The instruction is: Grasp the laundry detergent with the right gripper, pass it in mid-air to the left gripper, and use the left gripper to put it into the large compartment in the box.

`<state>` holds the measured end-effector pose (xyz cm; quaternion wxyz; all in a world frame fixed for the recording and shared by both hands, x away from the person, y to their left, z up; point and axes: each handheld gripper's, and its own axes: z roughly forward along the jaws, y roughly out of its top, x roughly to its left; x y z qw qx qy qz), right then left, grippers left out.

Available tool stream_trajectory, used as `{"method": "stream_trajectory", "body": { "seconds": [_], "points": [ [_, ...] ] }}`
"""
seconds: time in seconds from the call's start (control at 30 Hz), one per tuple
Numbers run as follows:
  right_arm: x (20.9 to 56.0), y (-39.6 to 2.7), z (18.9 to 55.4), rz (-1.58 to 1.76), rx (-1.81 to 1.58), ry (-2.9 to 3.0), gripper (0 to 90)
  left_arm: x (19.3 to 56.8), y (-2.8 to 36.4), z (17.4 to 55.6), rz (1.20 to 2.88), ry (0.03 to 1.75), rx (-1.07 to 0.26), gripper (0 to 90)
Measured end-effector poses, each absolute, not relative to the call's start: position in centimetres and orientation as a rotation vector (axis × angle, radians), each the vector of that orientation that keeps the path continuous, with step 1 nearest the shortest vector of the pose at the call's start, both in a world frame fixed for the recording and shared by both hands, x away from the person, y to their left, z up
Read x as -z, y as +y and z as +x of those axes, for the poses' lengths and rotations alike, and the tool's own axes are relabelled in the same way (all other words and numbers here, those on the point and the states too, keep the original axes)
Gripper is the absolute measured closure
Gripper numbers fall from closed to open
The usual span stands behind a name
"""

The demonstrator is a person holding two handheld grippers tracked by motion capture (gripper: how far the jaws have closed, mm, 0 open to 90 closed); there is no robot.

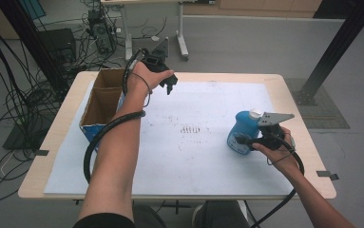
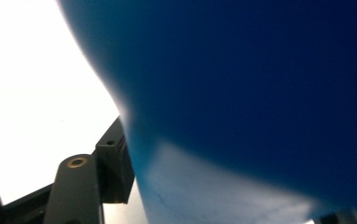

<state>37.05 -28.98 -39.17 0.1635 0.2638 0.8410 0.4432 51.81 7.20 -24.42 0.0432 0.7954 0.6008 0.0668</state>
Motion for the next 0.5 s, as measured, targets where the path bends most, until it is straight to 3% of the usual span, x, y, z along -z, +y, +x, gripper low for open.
{"method": "stream_trajectory", "body": {
  "seconds": [0.5],
  "points": [
    [39.27, -29.16, 37.17, 0.753, -1.271, 2.390, 41.2, 24.31, 7.14, 51.78, 2.435, 1.833, -0.207, 6.1]
  ]
}}
